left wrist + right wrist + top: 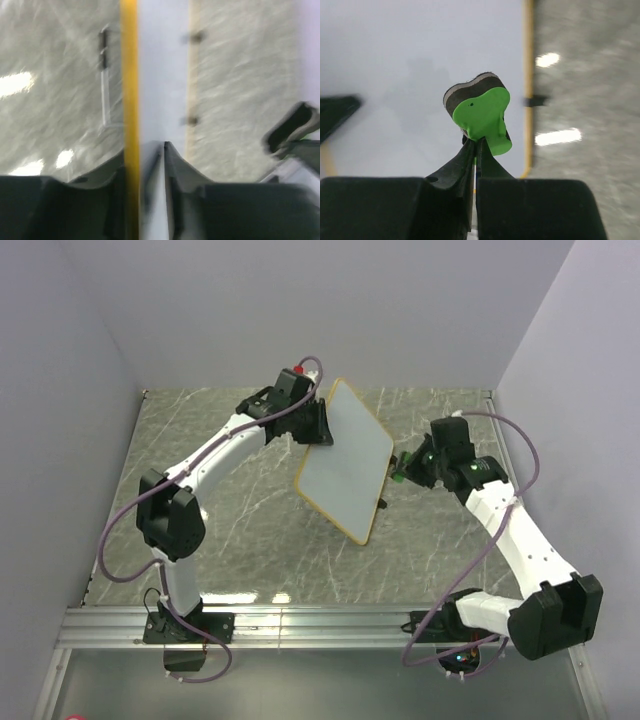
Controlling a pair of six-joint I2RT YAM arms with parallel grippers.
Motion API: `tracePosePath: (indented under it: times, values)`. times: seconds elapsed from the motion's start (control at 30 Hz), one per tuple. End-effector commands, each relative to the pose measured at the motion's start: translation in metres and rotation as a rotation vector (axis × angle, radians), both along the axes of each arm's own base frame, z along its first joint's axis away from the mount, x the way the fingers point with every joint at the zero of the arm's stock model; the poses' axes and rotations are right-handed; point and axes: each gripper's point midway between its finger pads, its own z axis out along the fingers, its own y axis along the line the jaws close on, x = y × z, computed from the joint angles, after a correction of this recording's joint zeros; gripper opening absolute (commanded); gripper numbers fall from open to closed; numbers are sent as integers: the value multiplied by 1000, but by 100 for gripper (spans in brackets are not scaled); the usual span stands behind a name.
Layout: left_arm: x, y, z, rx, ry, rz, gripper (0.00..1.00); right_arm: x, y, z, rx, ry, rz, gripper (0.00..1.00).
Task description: Erase the whiteboard
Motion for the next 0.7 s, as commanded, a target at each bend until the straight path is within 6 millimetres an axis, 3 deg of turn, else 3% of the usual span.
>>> tracePosePath:
  times: [0.0,0.13,0.27,0.4,0.43,0.5,0.53,0.57,0.63,0.67]
  values:
    - [-65,34,-115,366,295,-82,34,-35,-45,-65,-156,220,-92,0]
    - [-64,32,-112,356,287,-71,51,-49,-61,-107,-170,306,-142,0]
    - [-63,30,-110,340,290,-58,54,-57,-71,-142,-197,396,-169,0]
    - [-63,32,-103,339,276,-41,56,-51,-80,-152,-231,422,-185,0]
    - [-63,34,-100,342,268,-36,56,-51,-81,-153,-235,429,-184,17]
    - [-61,36,-94,346,253,-27,58,-46,-81,-152,-231,429,-183,40]
    - [-60,37,-89,349,246,-20,59,-44,-80,-149,-230,423,-182,60]
    - [-59,38,-85,348,238,-17,60,-44,-80,-146,-227,415,-182,74]
    - [-56,38,-75,343,213,-1,62,-40,-78,-140,-217,397,-176,87]
    - [-54,39,-71,341,204,5,62,-39,-77,-137,-212,390,-172,89]
